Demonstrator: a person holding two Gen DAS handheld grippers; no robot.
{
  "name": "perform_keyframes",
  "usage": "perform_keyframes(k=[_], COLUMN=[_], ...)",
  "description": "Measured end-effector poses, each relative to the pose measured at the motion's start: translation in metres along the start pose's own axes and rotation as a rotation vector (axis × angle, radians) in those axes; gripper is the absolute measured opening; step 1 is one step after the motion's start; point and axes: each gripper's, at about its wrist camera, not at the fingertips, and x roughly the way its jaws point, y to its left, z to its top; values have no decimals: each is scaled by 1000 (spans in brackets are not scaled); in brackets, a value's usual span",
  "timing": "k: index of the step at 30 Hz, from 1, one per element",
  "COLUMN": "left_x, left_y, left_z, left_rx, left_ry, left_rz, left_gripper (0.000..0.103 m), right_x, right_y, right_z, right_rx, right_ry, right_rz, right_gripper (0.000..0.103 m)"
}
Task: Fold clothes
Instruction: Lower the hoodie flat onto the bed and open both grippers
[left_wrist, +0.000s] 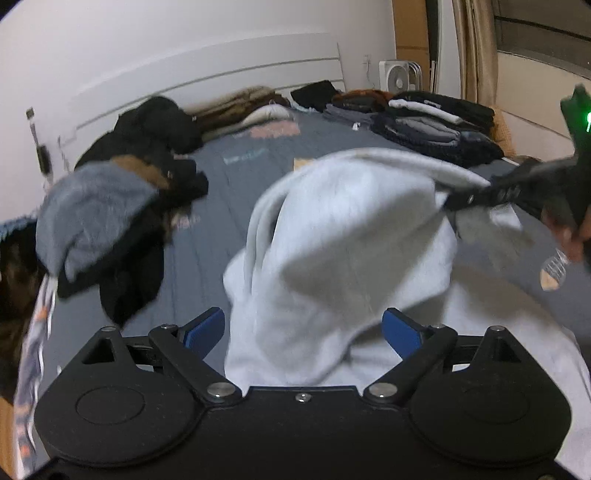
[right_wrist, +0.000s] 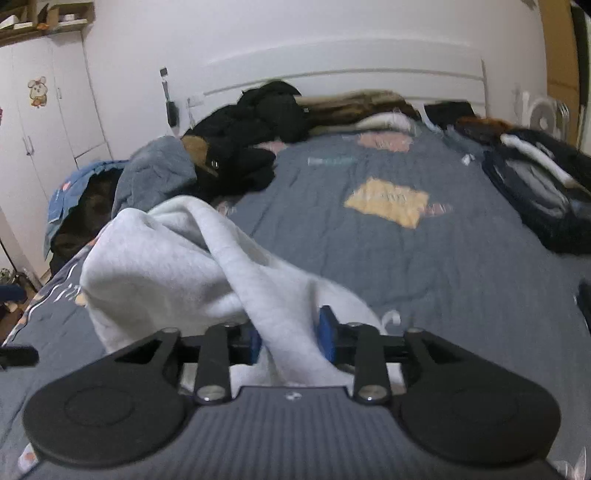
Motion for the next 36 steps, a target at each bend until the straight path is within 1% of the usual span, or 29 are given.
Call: perform_keyframes(k=[1,5,6,7,8,10,11,13,15,18,21,23,26,27,30,34,35,36], left_x=[-4,-13,-17,-20,-25,-34,-38,-46,-52,-52,-53,-53,-54,-54,-63,-82,-87,-91], left_y=[-1,-2,-6,-10,-14,-22,-29,-44,-57,-60,-63,-65,-68,-69,-74,-78,-77,-77], left_z=[-9,-49,-57,-62,-67,-73,-75,-79,-88,-109,-131,-144,-153,-155,-158,-155,-153,-153], left_rx=[-13,-75,-76,-78,-87,-112,-109,-71,-25,-30,-34,-49,-98,-115,-145,-163,-181,-209], left_ry=[10,88,92,91,91,98,96,88,98,152,206,237,250,252,220,146,122,101], left_rz=[-6,-42,-46,-50,-60,-99,-124,-164,-193,-211,-230,-242,-229,-223,-210,-198,-196,-200], left_gripper=[92,92,92,92,92,92,92,92,91,90,89,89,84,84,84,84,85,85], right_x=[-9,-62,-75,-89,-102,-125,-133,-143,-148,-157,-156,-161,-171,-171,-172,-173,-174,-177], right_y=[-1,2,3,4,5,9,12,16,18,23,29,32,39,44,63,72,72,74], right_z=[-8,-25,-29,-33,-37,-55,-64,-81,-103,-142,-180,-199,-222,-229,-248,-268,-271,-275], right_rx=[0,-8,-10,-13,-16,-40,-47,-56,-49,-53,-106,-99,-27,-27,-56,-82,-78,-81], right_ry=[-11,-132,-163,-193,-221,-227,-215,-184,-121,-14,77,103,136,154,209,256,265,263], right_rz=[4,-41,-53,-64,-75,-79,-87,-102,-109,-108,-150,-159,-125,-99,-45,-89,-105,-93], right_gripper=[46,74,77,85,90,92,92,92,92,92,92,92,92,92,92,92,92,92])
